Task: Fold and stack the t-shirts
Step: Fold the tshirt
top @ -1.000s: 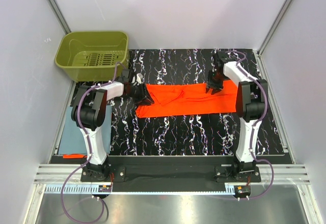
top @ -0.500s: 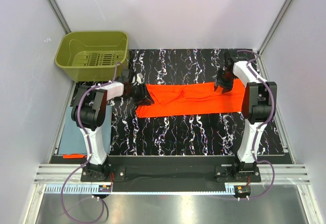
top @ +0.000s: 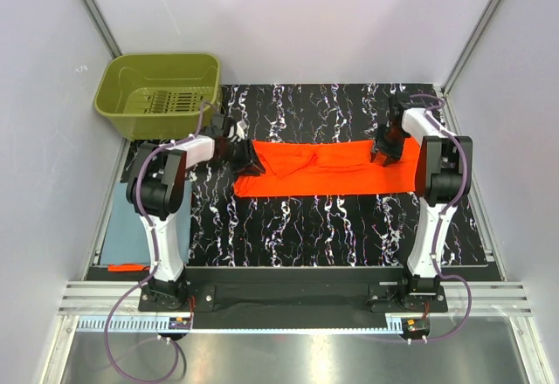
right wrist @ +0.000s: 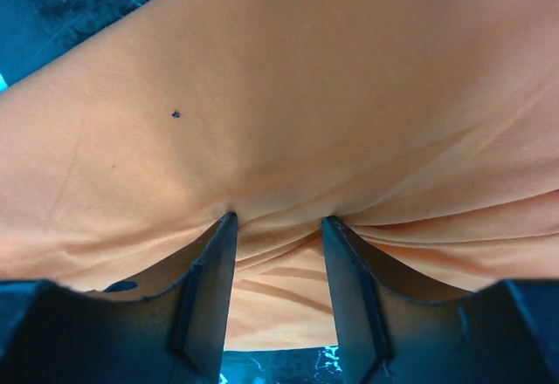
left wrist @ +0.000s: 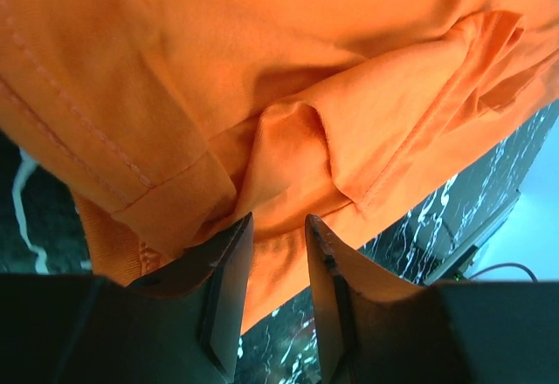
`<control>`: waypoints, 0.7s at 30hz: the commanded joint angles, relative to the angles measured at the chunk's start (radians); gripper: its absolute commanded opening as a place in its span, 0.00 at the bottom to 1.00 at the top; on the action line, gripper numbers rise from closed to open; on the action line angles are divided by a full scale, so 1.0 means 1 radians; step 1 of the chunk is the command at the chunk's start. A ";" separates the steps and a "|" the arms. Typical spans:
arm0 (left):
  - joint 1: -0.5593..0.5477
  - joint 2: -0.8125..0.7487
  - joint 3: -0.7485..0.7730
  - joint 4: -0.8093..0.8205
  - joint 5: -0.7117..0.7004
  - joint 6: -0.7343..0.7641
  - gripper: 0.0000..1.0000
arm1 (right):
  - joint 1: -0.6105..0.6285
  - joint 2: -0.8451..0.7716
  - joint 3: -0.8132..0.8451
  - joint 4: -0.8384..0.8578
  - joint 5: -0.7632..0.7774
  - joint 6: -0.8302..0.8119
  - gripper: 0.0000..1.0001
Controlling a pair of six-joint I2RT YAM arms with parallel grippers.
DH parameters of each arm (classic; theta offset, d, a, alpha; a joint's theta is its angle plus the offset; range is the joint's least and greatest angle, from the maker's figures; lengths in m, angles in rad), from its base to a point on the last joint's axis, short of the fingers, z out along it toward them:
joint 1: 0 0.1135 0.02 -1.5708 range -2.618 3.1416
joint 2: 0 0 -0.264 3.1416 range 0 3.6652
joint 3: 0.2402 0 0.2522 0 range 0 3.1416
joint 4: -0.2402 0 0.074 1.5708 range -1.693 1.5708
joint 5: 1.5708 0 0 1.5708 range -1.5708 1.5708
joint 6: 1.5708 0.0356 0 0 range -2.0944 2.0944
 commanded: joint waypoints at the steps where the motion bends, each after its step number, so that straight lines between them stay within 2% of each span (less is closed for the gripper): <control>1: 0.005 0.028 0.054 0.005 -0.073 0.035 0.37 | -0.027 -0.020 -0.057 0.018 0.034 -0.011 0.52; 9: 0.007 0.065 0.155 -0.023 -0.186 0.056 0.36 | -0.031 -0.084 -0.129 0.014 -0.042 0.083 0.56; 12: 0.000 0.008 0.169 -0.046 -0.249 0.073 0.35 | -0.031 -0.146 -0.155 0.011 -0.122 0.144 0.62; 13: -0.013 -0.054 0.163 -0.046 -0.261 0.064 0.36 | -0.031 -0.163 -0.159 0.011 -0.131 0.149 0.63; 15: -0.036 -0.134 0.123 -0.046 -0.309 0.025 0.41 | -0.031 -0.219 -0.151 -0.001 -0.112 0.141 0.70; 16: -0.082 -0.210 0.108 -0.041 -0.339 0.009 0.44 | -0.031 -0.236 -0.148 -0.009 -0.095 0.128 0.73; 18: -0.137 -0.269 0.078 -0.040 -0.450 0.006 0.55 | -0.031 -0.276 -0.136 -0.018 -0.063 0.117 0.77; 20: -0.187 -0.321 0.051 -0.036 -0.531 -0.084 0.63 | -0.031 -0.293 -0.125 -0.053 -0.043 0.108 0.81; 21: -0.197 -0.329 0.046 -0.039 -0.554 -0.123 0.74 | -0.031 -0.307 -0.113 -0.069 -0.035 0.111 0.85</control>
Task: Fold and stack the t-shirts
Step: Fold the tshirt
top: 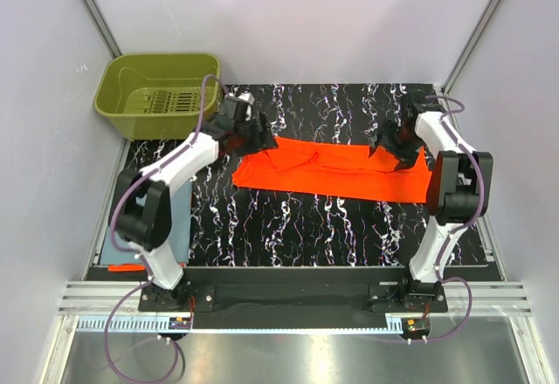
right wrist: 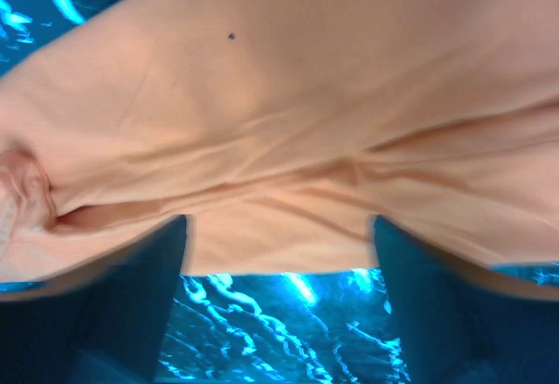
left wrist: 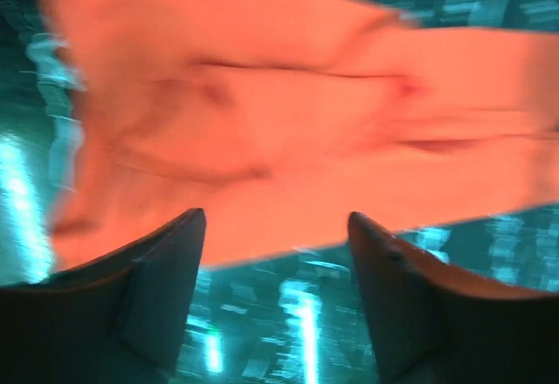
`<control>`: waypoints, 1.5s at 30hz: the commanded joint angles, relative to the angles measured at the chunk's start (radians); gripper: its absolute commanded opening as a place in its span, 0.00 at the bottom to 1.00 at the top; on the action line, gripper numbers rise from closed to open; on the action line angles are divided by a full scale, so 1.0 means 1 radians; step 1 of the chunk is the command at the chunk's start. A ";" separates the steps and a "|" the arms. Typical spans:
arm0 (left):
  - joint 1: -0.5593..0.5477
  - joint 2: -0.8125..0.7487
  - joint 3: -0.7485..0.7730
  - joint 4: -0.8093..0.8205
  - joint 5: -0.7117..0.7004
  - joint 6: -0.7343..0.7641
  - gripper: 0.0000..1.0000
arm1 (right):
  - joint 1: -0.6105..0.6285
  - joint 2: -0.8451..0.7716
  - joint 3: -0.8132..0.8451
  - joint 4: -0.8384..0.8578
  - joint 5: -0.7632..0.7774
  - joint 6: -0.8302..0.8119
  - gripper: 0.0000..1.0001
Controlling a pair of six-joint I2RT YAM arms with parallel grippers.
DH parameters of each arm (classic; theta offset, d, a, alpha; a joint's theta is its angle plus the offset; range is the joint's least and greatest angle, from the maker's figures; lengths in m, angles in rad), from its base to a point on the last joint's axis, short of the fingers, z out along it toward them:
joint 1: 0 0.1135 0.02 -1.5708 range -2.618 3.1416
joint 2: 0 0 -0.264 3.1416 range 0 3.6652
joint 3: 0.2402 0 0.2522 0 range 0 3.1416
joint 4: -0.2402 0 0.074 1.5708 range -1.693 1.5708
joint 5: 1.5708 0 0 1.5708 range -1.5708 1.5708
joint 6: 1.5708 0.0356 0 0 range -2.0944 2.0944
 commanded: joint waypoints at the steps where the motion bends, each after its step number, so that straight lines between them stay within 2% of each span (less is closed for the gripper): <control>1: -0.079 -0.097 -0.016 0.025 -0.172 -0.184 0.77 | 0.001 -0.102 0.047 -0.066 0.075 0.004 1.00; 3: -0.091 -0.083 0.001 0.001 -0.193 -0.286 0.87 | 0.019 -0.134 0.040 -0.081 0.103 0.012 1.00; 5: -0.114 -0.059 0.032 -0.035 -0.269 -0.424 0.88 | 0.030 -0.157 0.032 -0.093 0.110 0.020 1.00; 8: -0.171 -0.004 0.108 -0.085 -0.426 -0.490 0.88 | 0.085 -0.215 -0.006 -0.081 0.169 0.034 1.00; 11: -0.205 0.092 0.208 -0.160 -0.498 -0.531 0.88 | 0.134 -0.235 -0.025 -0.096 0.177 0.035 1.00; 16: -0.214 0.194 0.211 -0.182 -0.514 -0.623 0.88 | 0.200 -0.281 -0.062 -0.101 0.166 0.012 1.00; 22: -0.201 0.280 0.205 -0.181 -0.520 -0.659 0.88 | 0.204 -0.268 -0.066 -0.101 0.127 -0.048 1.00; 27: -0.147 0.385 0.341 -0.181 -0.423 -0.514 0.87 | 0.224 -0.209 -0.040 -0.095 0.064 -0.087 1.00; 28: -0.142 0.432 0.424 -0.184 -0.417 -0.401 0.86 | 0.225 -0.196 -0.036 -0.095 0.050 -0.097 1.00; 31: -0.115 0.526 0.573 -0.205 -0.371 -0.225 0.86 | 0.227 -0.136 -0.010 -0.096 0.028 -0.123 1.00; 36: -0.020 0.634 0.713 -0.210 -0.267 -0.084 0.86 | 0.227 -0.041 0.058 -0.095 0.036 -0.201 1.00; 40: 0.030 0.721 0.913 -0.176 -0.177 0.111 0.86 | 0.228 0.039 0.125 -0.078 0.041 -0.281 1.00; 41: 0.037 0.739 0.941 -0.168 -0.117 0.131 0.86 | 0.230 0.059 0.144 -0.067 0.038 -0.296 1.00; 45: 0.077 0.777 0.962 -0.072 -0.023 0.148 0.86 | 0.233 0.072 0.175 -0.007 0.008 -0.387 1.00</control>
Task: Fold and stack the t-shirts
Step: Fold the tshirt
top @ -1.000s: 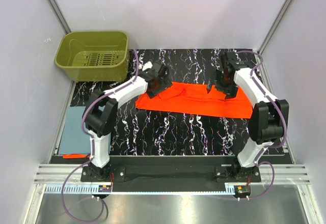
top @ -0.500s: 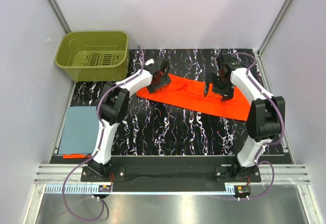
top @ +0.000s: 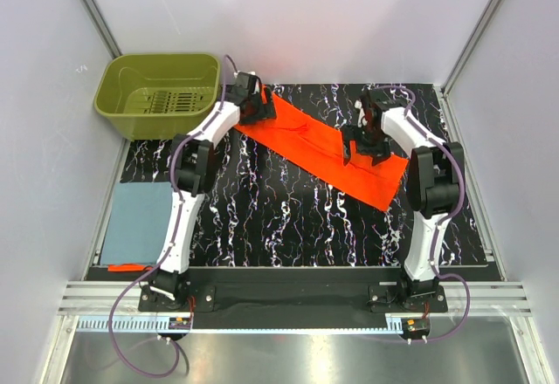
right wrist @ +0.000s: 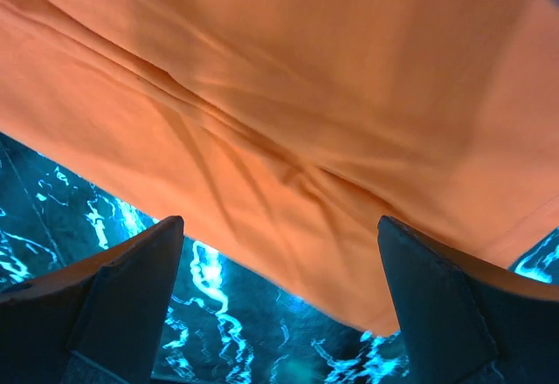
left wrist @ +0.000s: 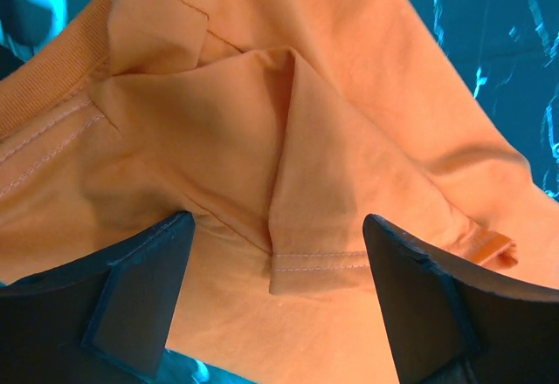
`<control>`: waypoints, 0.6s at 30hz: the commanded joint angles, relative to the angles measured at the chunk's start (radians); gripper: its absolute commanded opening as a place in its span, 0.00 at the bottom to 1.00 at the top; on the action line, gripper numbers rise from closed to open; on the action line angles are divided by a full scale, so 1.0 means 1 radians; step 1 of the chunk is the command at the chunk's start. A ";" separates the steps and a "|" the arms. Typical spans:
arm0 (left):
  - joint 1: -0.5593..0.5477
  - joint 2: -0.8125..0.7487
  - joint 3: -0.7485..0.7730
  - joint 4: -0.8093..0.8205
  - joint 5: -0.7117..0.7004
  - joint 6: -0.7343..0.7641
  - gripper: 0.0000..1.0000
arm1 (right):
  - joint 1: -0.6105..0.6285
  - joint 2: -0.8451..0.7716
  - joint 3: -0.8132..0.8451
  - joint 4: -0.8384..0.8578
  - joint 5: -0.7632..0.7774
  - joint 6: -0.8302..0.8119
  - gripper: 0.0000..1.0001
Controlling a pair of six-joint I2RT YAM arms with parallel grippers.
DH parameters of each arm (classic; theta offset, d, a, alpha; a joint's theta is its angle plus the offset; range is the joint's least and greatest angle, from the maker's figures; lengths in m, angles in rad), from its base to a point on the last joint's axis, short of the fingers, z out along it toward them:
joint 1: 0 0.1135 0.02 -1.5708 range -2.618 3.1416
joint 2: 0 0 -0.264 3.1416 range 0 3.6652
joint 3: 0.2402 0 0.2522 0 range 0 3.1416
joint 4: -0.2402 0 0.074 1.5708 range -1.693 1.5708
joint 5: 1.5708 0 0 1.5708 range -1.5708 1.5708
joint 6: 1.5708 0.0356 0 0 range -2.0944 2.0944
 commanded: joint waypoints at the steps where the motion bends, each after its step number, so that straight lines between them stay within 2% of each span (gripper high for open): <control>1: 0.027 0.027 0.031 0.088 0.132 0.079 0.86 | 0.012 -0.001 0.063 0.078 -0.044 -0.140 1.00; 6: 0.056 0.053 0.009 0.219 0.220 0.026 0.85 | 0.012 0.068 0.080 0.111 -0.098 -0.248 1.00; 9: 0.058 0.076 0.021 0.303 0.260 -0.034 0.84 | 0.013 0.103 0.094 0.117 -0.070 -0.268 1.00; 18: 0.070 0.110 -0.002 0.473 0.306 -0.174 0.84 | 0.013 0.134 -0.015 0.122 -0.036 -0.196 1.00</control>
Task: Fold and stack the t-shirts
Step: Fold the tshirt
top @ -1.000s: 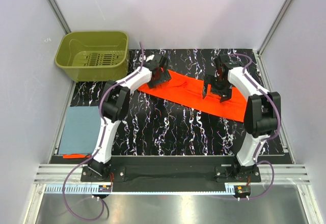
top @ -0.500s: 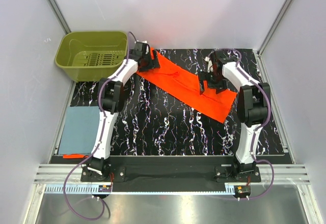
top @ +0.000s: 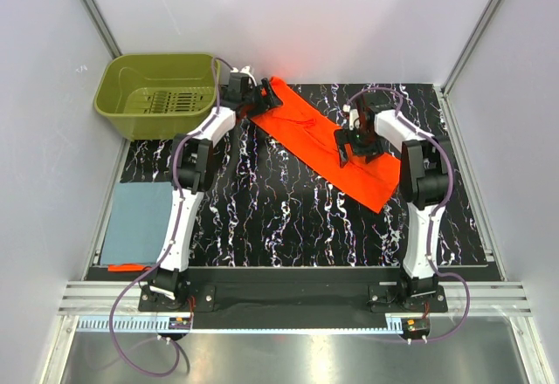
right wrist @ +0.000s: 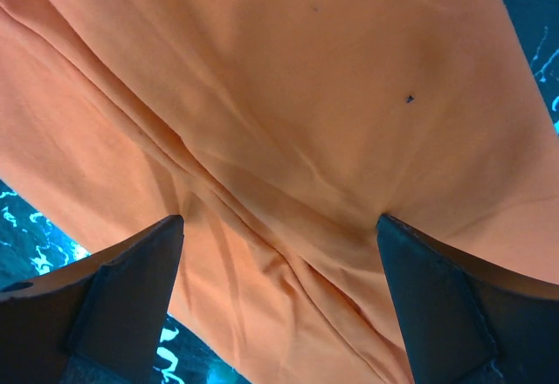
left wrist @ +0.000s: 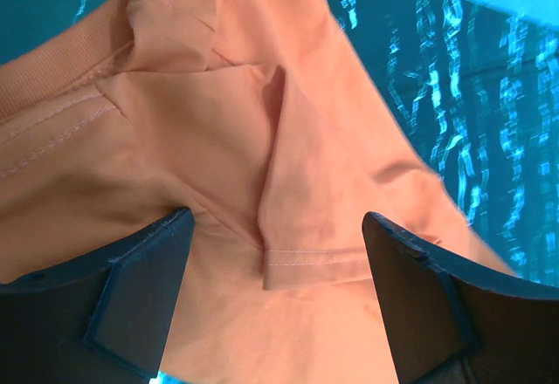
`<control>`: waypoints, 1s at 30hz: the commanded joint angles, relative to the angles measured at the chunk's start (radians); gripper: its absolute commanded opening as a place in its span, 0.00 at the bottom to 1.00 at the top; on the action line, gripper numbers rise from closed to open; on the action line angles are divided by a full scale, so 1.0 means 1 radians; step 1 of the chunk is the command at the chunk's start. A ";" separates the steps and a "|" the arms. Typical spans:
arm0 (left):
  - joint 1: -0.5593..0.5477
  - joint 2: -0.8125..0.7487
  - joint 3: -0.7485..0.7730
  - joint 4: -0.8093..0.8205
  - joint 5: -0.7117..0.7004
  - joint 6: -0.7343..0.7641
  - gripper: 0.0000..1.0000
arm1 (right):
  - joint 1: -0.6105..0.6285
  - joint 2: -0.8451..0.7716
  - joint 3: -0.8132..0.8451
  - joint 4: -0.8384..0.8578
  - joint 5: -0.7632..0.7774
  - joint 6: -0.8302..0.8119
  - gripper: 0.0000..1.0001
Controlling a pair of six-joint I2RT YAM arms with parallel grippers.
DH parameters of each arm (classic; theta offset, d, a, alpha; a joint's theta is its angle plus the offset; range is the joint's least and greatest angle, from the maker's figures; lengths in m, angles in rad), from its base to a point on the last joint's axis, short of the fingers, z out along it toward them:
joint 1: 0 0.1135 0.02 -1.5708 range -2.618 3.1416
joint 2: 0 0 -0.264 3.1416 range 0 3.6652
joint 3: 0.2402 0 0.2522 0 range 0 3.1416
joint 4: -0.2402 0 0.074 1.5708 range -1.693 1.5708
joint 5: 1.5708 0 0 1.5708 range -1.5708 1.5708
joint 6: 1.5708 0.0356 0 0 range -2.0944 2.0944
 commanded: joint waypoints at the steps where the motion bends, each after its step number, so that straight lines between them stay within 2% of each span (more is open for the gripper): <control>1: 0.011 0.024 0.003 0.114 0.055 -0.076 0.84 | 0.012 -0.010 -0.077 0.002 0.026 0.044 1.00; 5: 0.015 0.049 0.012 0.147 0.063 -0.121 0.84 | 0.055 -0.070 -0.212 -0.004 0.144 0.187 1.00; 10: 0.017 0.090 0.065 0.181 0.124 -0.150 0.83 | 0.100 -0.133 -0.321 -0.002 0.130 0.410 1.00; 14: 0.014 0.090 0.061 0.235 0.161 -0.142 0.84 | 0.201 -0.164 -0.359 -0.012 0.095 0.598 1.00; 18: 0.017 0.044 0.066 0.188 0.207 -0.112 0.86 | 0.277 -0.177 -0.378 -0.012 0.054 0.737 1.00; 22: 0.012 -0.103 -0.045 0.188 0.255 -0.102 0.87 | 0.360 -0.176 -0.364 -0.007 0.041 0.866 1.00; 26: 0.012 -0.331 -0.172 0.102 0.263 -0.063 0.87 | 0.432 -0.170 -0.363 0.037 -0.006 1.069 1.00; 30: 0.012 -0.519 -0.365 0.050 0.258 0.005 0.87 | 0.489 -0.187 -0.352 0.112 -0.017 1.209 1.00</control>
